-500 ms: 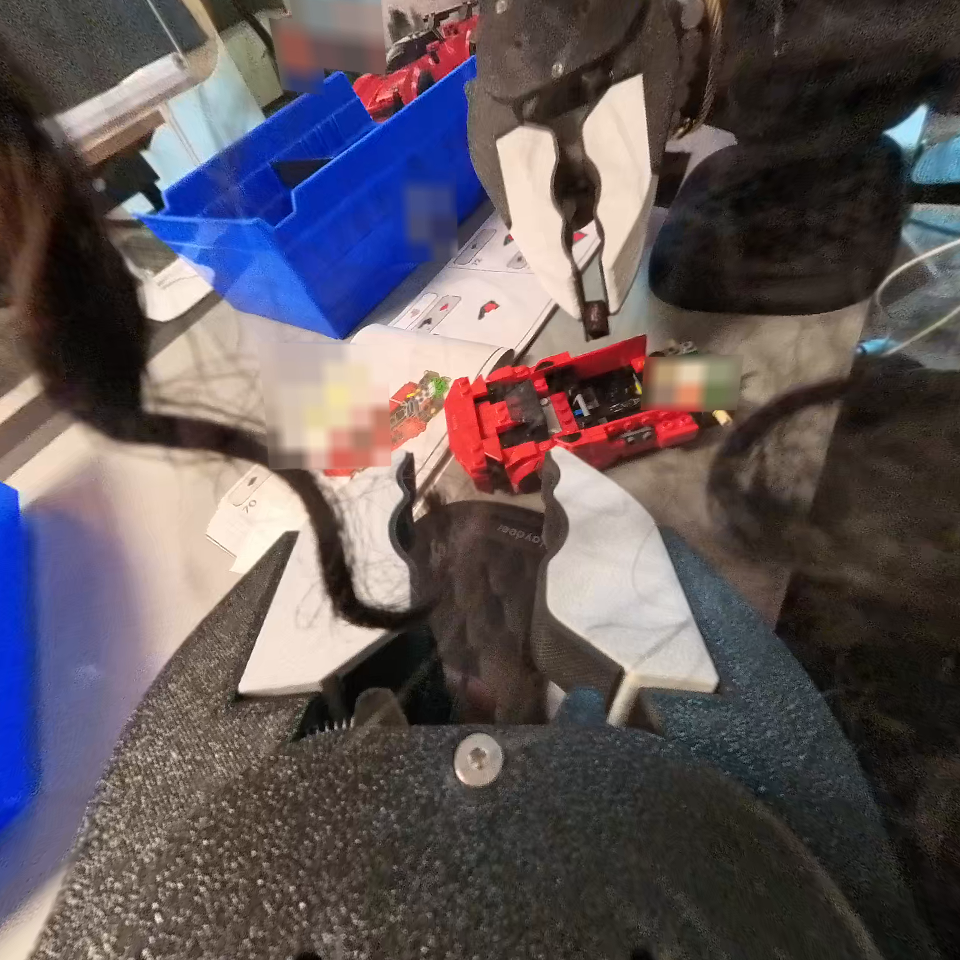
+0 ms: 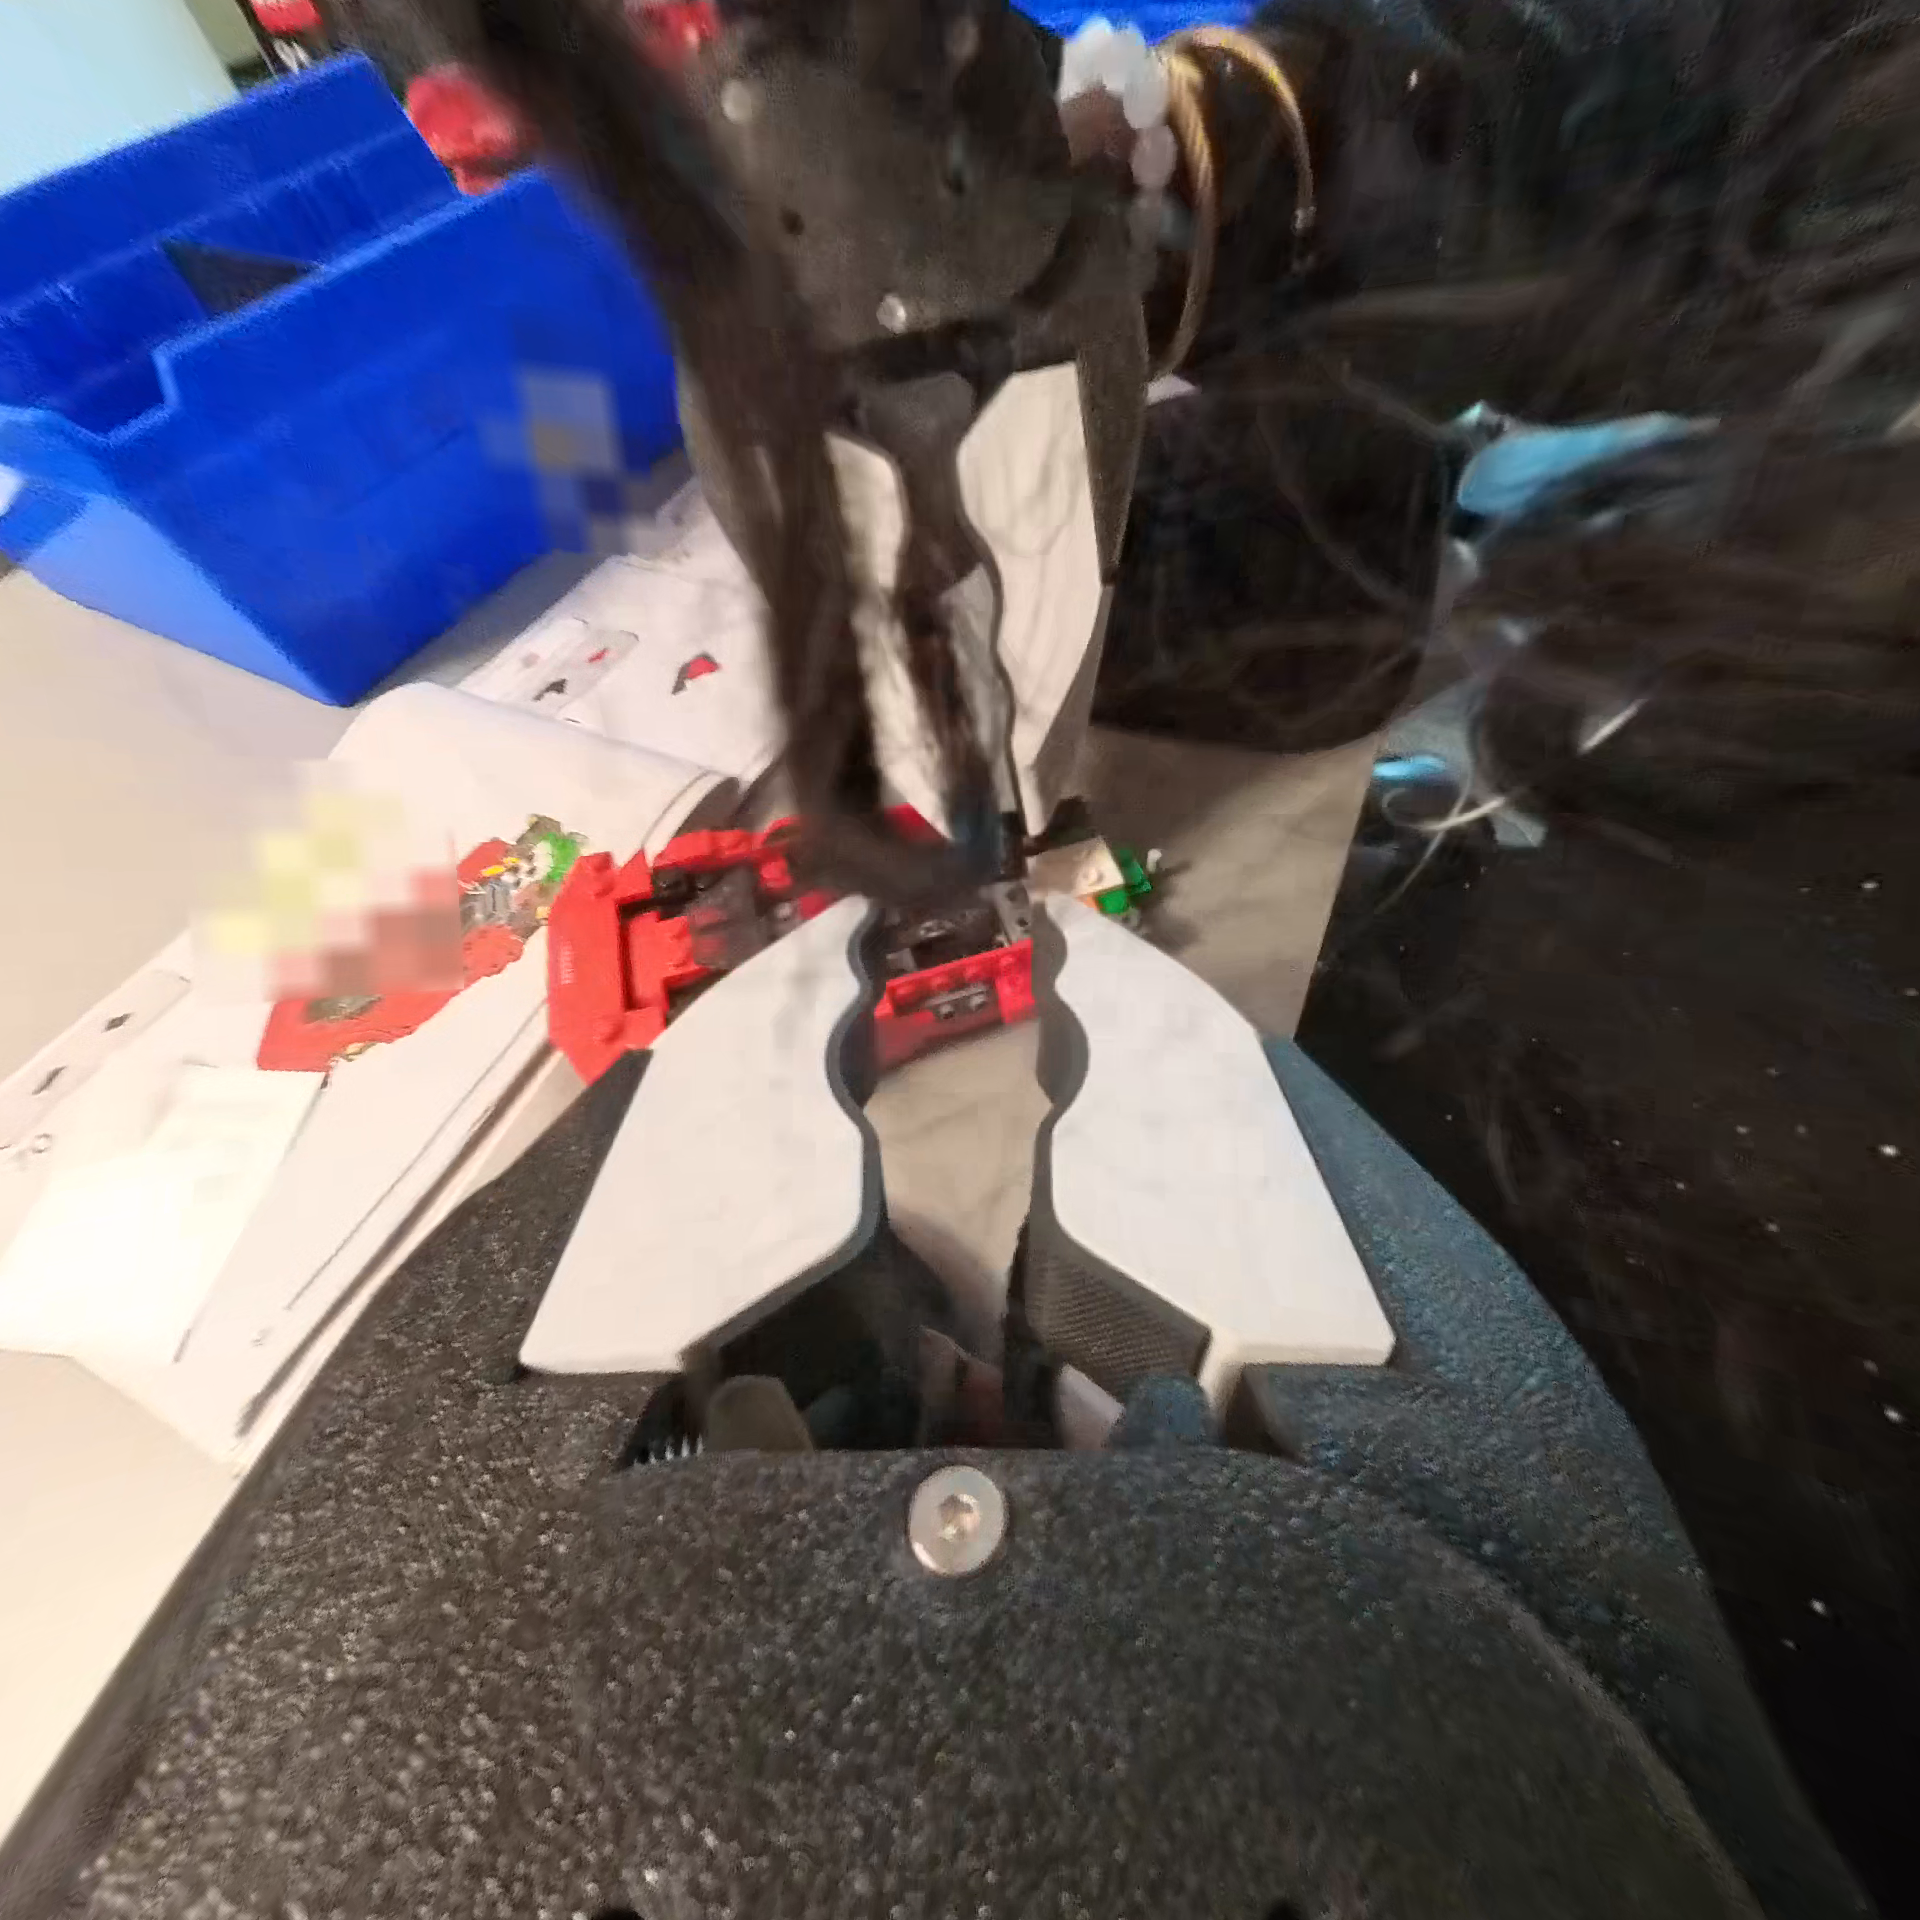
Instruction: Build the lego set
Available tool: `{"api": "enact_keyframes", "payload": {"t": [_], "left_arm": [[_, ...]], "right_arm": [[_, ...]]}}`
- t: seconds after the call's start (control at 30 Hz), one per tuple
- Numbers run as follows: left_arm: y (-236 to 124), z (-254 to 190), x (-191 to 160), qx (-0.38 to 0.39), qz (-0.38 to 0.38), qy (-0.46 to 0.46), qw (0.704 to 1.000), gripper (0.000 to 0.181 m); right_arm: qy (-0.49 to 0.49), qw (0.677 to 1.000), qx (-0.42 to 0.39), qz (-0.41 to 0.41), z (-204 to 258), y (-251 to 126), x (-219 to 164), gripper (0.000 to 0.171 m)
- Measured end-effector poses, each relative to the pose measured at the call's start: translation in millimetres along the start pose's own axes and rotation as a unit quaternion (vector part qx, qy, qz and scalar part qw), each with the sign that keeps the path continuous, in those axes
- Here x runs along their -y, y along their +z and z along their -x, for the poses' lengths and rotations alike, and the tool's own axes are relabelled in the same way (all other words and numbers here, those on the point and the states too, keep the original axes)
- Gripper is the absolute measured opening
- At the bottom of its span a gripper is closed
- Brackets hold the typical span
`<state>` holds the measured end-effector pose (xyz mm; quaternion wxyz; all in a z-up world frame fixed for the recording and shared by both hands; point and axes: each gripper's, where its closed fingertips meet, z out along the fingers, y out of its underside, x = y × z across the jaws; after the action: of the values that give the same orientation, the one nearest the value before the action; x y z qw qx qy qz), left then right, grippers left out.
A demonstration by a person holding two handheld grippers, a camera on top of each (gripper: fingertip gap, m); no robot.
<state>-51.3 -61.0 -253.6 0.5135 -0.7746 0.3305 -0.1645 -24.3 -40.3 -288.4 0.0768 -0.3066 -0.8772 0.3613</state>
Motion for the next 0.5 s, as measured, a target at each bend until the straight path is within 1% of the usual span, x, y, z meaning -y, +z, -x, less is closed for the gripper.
{"api": "enact_keyframes", "payload": {"t": [0.13,0.3,0.5], "left_arm": [[13.2,-8.8,-6.0,-0.008,0.025,-0.002,1.000,0.028],[23.0,-8.7,-17.5,0.012,0.065,0.021,0.998,0.029],[18.4,-2.4,-11.8,0.018,0.041,-0.003,0.999,0.025]], "right_arm": [[0.001,1.000,0.009,-0.011,-1.9,0.9,2.5,0.009],[-0.004,1.000,0.024,-0.013,0.8,5.4,1.9,0.009],[-0.008,1.000,0.028,0.001,0.6,8.7,-2.6,0.010]]}}
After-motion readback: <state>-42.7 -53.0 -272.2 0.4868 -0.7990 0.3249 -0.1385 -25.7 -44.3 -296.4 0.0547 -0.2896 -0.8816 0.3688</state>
